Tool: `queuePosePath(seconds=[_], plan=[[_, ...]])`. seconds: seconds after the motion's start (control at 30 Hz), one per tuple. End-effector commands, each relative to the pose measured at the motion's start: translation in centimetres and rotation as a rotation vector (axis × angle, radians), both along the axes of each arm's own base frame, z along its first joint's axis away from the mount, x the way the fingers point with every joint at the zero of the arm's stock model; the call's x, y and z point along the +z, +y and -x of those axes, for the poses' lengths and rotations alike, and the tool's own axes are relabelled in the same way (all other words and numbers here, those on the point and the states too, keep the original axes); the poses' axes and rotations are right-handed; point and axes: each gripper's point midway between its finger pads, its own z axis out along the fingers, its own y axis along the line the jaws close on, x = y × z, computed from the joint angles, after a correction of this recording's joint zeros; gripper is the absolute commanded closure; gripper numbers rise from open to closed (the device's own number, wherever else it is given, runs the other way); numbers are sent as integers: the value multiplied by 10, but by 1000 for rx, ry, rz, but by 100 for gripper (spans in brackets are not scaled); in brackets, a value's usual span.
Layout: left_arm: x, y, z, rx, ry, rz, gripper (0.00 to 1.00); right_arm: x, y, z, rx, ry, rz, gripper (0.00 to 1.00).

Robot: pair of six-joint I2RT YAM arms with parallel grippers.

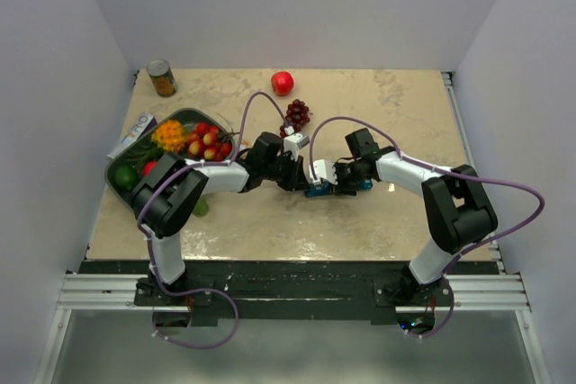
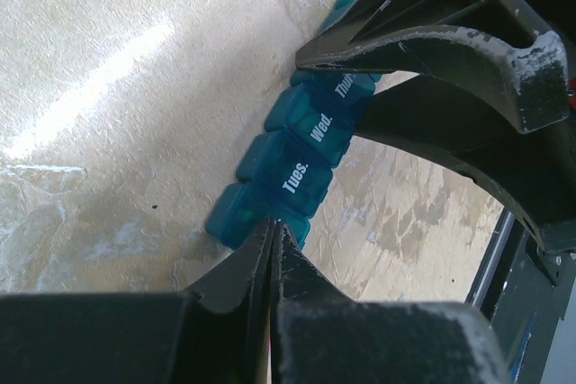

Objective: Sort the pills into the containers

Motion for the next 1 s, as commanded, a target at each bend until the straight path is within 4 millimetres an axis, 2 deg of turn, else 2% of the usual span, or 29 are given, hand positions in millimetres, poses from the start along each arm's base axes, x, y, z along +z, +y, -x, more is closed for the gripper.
queuePosePath(seconds=[0.0, 0.17, 0.4, 0.47, 0.73, 0.97], plan=[[-31, 16, 12, 1, 46, -120, 97, 3, 3, -11, -16, -19, 6, 62], [-40, 21, 13, -7, 64, -169, 100, 3, 3, -12, -20, -20, 6, 62], [-60, 24, 29, -46, 139, -222, 100, 2, 3, -13, -25, -16, 9, 62], [-59, 24, 29, -37, 144, -216, 100, 3, 3, -13, -23, -17, 8, 62], [-4, 0, 5, -3, 81, -83, 100, 3, 4, -12, -22, -16, 9, 62], [40, -2, -9, 34, 27, 5, 100, 3, 3, -13, -25, -16, 9, 62]])
